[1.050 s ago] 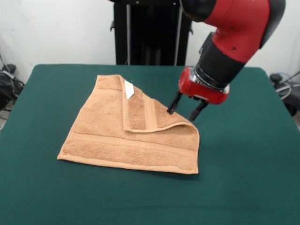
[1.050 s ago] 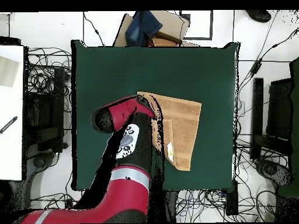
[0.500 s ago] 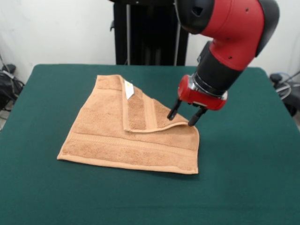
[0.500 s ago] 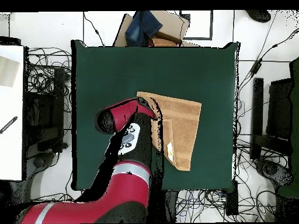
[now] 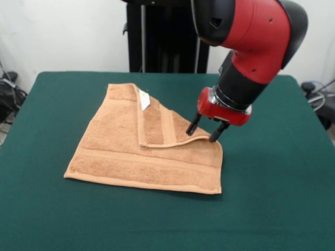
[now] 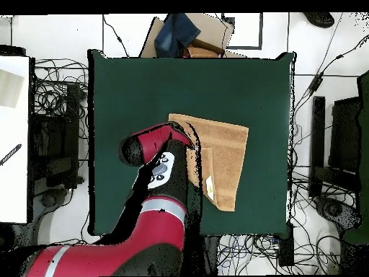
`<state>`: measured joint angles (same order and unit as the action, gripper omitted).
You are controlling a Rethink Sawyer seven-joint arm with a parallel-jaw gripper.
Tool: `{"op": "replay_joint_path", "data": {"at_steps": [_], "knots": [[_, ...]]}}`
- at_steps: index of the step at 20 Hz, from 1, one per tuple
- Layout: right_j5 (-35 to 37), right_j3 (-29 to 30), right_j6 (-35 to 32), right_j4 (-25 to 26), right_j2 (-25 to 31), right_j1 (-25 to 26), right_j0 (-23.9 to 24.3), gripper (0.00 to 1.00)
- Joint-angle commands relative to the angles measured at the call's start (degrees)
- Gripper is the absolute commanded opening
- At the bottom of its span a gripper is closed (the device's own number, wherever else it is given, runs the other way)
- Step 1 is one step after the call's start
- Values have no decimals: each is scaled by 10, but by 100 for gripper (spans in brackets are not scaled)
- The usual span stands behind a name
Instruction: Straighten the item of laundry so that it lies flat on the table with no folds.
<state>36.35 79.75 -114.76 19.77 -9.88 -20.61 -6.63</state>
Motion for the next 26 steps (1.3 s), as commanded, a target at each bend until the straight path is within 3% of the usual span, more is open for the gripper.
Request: {"op": "replay_joint_path", "data": {"at_steps": [1,26], "knots": [[-34,11,-104,-23,16,15,3,100],[-77,-21,-118,-27,8,16,8,100]]}}
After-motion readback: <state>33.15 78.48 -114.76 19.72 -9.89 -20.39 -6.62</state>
